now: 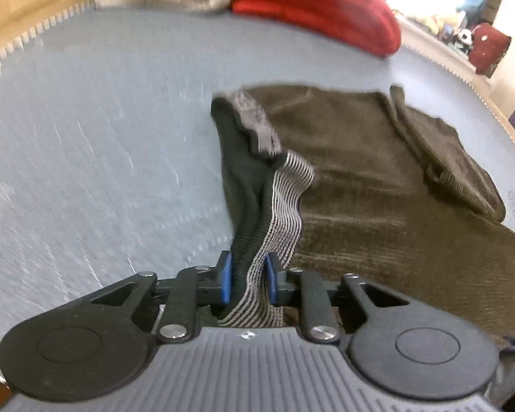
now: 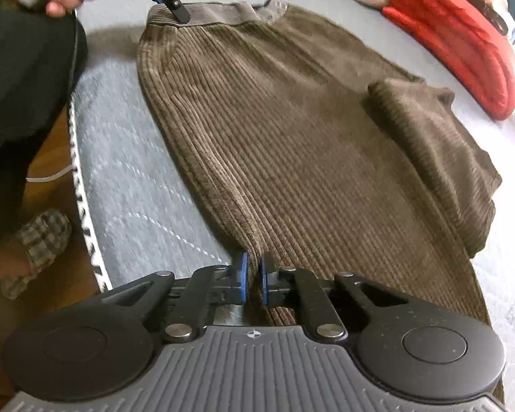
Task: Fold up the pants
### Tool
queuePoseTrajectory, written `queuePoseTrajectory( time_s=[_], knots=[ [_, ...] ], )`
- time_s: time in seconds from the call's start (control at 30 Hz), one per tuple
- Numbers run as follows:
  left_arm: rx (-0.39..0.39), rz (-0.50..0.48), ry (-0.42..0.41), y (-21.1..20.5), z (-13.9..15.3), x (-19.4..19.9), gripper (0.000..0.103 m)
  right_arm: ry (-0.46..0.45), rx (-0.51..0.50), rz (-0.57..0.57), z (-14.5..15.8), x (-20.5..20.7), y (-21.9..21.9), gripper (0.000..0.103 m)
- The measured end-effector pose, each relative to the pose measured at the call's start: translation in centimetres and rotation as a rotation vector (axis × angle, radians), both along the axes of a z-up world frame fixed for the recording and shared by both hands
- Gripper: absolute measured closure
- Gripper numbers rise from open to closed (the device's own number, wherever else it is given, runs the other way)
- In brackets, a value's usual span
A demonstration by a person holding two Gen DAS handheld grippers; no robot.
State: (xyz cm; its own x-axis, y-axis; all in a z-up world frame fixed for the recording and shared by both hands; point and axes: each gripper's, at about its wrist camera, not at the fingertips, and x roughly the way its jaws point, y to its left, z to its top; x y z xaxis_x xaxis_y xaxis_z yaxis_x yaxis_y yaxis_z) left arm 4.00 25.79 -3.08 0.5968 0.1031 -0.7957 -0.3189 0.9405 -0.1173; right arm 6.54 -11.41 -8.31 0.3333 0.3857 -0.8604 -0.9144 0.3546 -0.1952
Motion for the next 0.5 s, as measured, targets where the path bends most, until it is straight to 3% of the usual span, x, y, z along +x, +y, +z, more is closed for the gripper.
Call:
queuePoseTrajectory(
  time_s=[0.1,0.17,0.23,0.3,0.4,0.5],
  knots=[
    [-0.019,0.010,0.160,-0.4,-1.4,0.9,0.080,0.042,0.030,-0.036,0.8,0.6,-0.8,0.094],
    [-0.001,0.042,0.193,-0.2,-1.7,1.4,0.064,0.091,-0.023,-0.066,-0.2,0.9,-1.1,0.091],
    [0.033,0.080,0.135,-0.4,-1.1,0.9,0.060,0.076,-0.039,-0.054,-0.4,0.6,-1.3,0.091],
    [0.101,0.080,0.050,-1.3,0.0,0.0,0.060,0.082,0.012,-0.076,0.5,0.8,-1.6,0.088],
    [0.139,-0.031,-0.050,-3.1,1.2,-1.0,0.060,0.106,0.105,-0.162,1.7,1.9,-2.8,0.077],
    [0.121,-0.133,-0.031,-4.3,1.0,-0.7,0.060,0.105,-0.024,-0.149,-0.2,1.5,-3.1,0.075]
  ],
)
